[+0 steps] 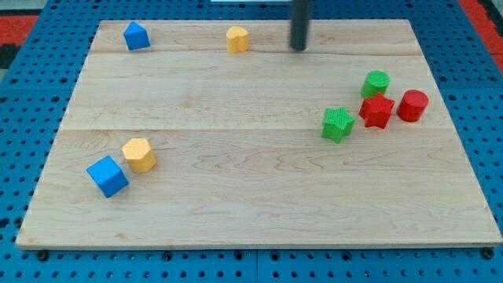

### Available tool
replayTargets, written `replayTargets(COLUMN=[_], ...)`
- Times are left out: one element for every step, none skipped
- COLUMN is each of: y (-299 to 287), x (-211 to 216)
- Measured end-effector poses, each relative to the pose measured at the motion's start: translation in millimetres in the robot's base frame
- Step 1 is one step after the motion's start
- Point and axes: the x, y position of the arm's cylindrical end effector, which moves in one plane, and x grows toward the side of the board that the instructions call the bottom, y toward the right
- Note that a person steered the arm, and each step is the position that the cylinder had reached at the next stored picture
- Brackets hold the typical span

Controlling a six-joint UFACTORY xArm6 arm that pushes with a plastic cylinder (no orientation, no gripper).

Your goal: Push yellow heart closer to yellow hexagon

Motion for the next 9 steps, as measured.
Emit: replayTargets(y=[-45,-157,-239,-226,-235,-309,-312,-329,-286], x=[-24,39,113,78,35,93,166,99,71])
